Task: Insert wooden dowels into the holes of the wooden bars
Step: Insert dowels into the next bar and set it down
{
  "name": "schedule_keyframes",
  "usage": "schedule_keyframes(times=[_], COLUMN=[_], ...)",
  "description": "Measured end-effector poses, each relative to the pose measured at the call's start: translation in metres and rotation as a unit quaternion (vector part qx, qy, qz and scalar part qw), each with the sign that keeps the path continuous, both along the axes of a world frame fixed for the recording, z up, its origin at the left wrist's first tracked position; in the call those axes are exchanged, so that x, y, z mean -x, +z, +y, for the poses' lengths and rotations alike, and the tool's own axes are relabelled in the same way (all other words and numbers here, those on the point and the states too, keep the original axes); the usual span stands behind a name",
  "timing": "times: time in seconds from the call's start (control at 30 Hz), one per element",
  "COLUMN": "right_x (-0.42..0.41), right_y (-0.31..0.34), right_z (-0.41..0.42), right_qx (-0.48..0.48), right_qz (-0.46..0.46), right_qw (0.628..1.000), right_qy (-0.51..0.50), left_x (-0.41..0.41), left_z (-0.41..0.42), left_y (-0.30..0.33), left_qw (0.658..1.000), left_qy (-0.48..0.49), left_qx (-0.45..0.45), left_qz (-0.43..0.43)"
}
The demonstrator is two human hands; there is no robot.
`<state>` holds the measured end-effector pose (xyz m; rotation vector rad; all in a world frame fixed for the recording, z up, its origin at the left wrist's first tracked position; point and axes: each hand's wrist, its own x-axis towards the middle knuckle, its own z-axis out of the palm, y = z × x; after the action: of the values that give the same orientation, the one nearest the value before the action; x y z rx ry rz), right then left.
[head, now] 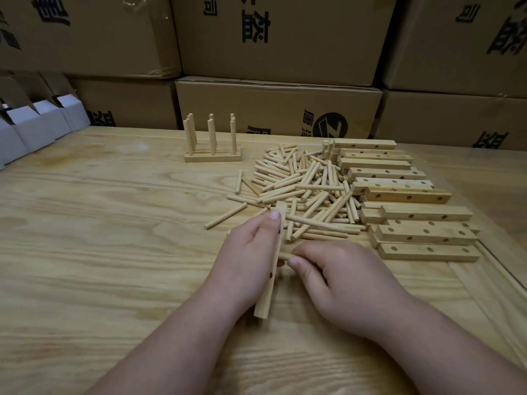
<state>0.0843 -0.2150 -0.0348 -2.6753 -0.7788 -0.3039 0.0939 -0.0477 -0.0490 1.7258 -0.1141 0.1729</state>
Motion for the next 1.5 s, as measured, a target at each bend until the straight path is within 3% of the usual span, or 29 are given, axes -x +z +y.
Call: schedule_keyframes(times=[0.17,0.37,0.53,0.63,0.77,1.17,1.5], right_x=[-0.01,-0.018,-0.021,-0.023,-0.025,-0.031,-0.024], right_y=[-0.001,-0.005,-0.007,-0.008,-0.011,-0.018,-0.011], right_z=[-0.009,-0.016,-0.023,-0.025,-0.022,-0.022,-0.023], right_qx=[-0.073,-0.161,-0.223,-0.16,-0.021,0.047,0.077], right_qz=[-0.05,-0.09,-0.097,-0.059,-0.023,-0.006,-0.017], right_qw=[0.996,0.983,0.966,0.976,0.984,0.969,0.976], right_qy=[-0.025,-0.025,-0.093,-0.136,-0.175,-0.242,-0.201], left_x=[-0.002,-0.005,-0.012,-0.017,-0.015,-0.011,-0.01], left_z=[0.007,0.007,0.009,0.015,0.015,0.013,0.012], left_y=[-0.001,-0.005,-0.004,-0.002,0.0,0.004,0.006], left_qw=[0.997,0.997,0.972,0.949,0.943,0.939,0.94], left_qy=[-0.017,-0.029,0.047,0.078,0.077,0.058,0.065], left_qx=[0.046,0.018,0.181,0.253,0.272,0.297,0.303], left_qz=[0.053,0.073,0.139,0.171,0.176,0.163,0.145])
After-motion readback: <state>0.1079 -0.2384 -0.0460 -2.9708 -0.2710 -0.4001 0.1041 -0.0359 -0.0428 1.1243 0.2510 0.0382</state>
